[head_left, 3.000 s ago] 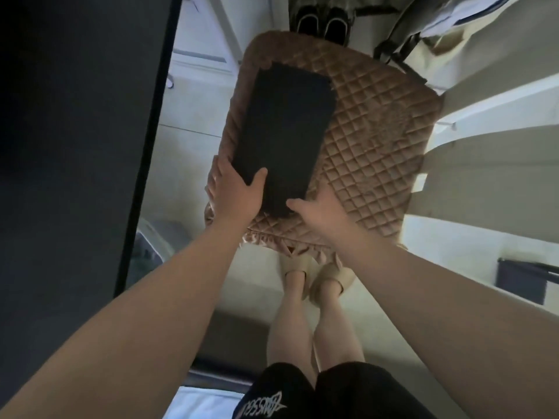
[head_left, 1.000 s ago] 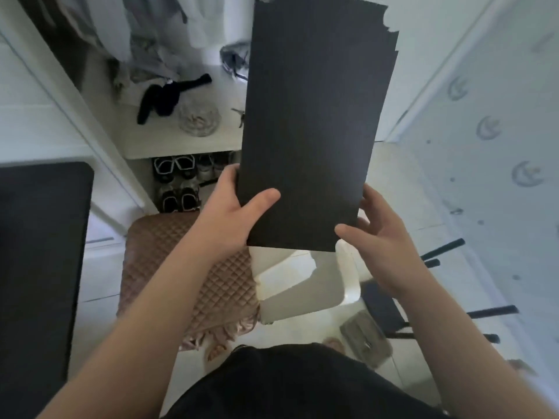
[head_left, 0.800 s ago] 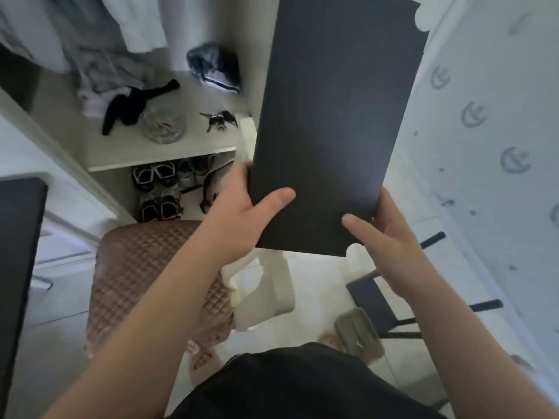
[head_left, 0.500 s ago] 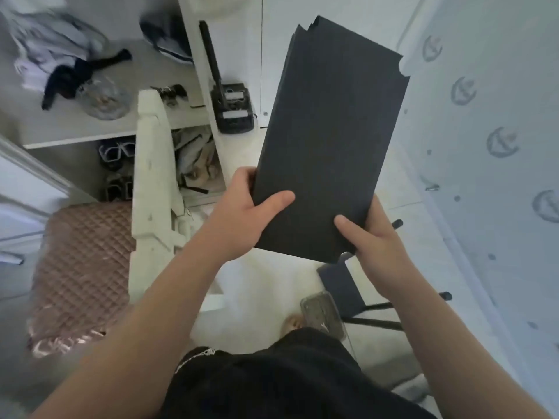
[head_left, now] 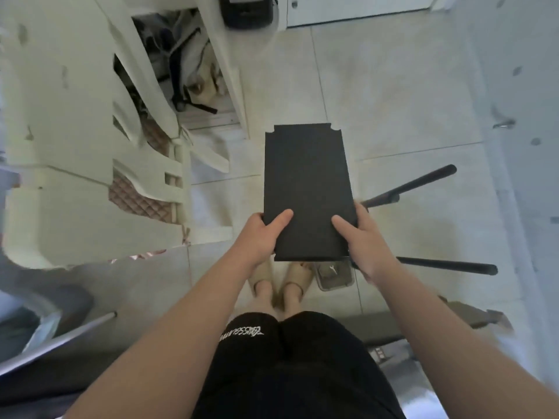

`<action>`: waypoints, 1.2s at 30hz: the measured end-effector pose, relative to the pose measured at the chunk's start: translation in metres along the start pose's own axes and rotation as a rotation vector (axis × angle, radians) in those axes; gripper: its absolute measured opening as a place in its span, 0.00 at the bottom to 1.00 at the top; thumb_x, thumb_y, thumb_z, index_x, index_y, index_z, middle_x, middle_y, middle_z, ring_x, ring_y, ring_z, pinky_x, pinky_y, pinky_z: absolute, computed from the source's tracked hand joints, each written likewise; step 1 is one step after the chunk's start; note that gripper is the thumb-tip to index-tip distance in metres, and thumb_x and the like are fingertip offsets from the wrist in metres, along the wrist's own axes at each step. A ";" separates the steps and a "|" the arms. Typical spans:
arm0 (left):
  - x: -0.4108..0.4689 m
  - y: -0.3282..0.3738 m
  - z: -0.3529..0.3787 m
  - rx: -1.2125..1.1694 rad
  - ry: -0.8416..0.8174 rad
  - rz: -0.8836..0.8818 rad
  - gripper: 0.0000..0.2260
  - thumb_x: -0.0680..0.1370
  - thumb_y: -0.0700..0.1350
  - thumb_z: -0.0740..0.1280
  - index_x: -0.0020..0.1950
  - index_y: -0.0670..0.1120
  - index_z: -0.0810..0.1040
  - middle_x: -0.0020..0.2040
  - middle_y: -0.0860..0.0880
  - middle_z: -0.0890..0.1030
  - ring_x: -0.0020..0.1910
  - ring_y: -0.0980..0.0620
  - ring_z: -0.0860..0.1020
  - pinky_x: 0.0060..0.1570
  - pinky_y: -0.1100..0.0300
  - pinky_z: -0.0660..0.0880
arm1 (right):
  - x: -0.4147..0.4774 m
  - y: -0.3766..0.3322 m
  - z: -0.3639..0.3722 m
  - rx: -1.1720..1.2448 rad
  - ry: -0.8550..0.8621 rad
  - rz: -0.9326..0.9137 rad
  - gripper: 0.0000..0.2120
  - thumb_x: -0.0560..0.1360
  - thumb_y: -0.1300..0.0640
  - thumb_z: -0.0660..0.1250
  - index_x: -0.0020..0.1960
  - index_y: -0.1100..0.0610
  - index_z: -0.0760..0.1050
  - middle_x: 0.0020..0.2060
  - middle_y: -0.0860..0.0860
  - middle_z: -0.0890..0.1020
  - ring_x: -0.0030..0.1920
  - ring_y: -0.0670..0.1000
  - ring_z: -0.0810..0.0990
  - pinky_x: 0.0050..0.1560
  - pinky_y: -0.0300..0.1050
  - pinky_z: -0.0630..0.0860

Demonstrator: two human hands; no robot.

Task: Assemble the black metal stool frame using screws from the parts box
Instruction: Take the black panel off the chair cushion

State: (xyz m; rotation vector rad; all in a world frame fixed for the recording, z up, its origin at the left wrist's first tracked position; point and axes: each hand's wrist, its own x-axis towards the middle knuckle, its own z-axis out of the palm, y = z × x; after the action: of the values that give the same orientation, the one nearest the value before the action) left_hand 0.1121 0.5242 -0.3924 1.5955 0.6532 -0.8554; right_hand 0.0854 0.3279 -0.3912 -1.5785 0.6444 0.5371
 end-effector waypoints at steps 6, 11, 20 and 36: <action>0.118 -0.102 0.023 0.007 -0.019 -0.255 0.27 0.75 0.63 0.70 0.63 0.43 0.77 0.56 0.46 0.84 0.55 0.44 0.82 0.58 0.46 0.80 | 0.097 0.112 0.012 -0.043 0.007 0.277 0.21 0.82 0.52 0.65 0.74 0.50 0.67 0.63 0.50 0.79 0.60 0.52 0.79 0.64 0.53 0.77; 0.218 -0.185 0.035 0.032 -0.021 -0.372 0.29 0.73 0.66 0.70 0.61 0.43 0.78 0.56 0.45 0.83 0.54 0.43 0.82 0.56 0.46 0.81 | 0.178 0.207 0.026 -0.052 -0.007 0.409 0.18 0.83 0.53 0.65 0.72 0.52 0.70 0.62 0.51 0.80 0.59 0.54 0.81 0.62 0.54 0.78; 0.403 -0.274 0.052 0.010 0.013 -0.297 0.19 0.79 0.58 0.67 0.57 0.43 0.79 0.53 0.46 0.84 0.50 0.47 0.83 0.51 0.53 0.82 | 0.339 0.321 0.043 -0.062 0.032 0.438 0.16 0.82 0.53 0.65 0.69 0.55 0.72 0.60 0.53 0.82 0.60 0.57 0.81 0.68 0.60 0.74; 0.566 -0.329 0.117 0.010 0.034 -0.233 0.13 0.75 0.42 0.72 0.59 0.48 0.78 0.56 0.50 0.82 0.55 0.45 0.81 0.59 0.50 0.79 | 0.503 0.405 0.020 -0.461 0.102 0.416 0.20 0.82 0.59 0.63 0.73 0.57 0.68 0.63 0.52 0.77 0.57 0.54 0.75 0.53 0.45 0.70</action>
State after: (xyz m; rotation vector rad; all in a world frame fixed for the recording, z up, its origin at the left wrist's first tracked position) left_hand 0.1568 0.4506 -1.0519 1.5652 0.8729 -1.0046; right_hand 0.1788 0.2777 -1.0290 -1.9195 0.9874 0.9718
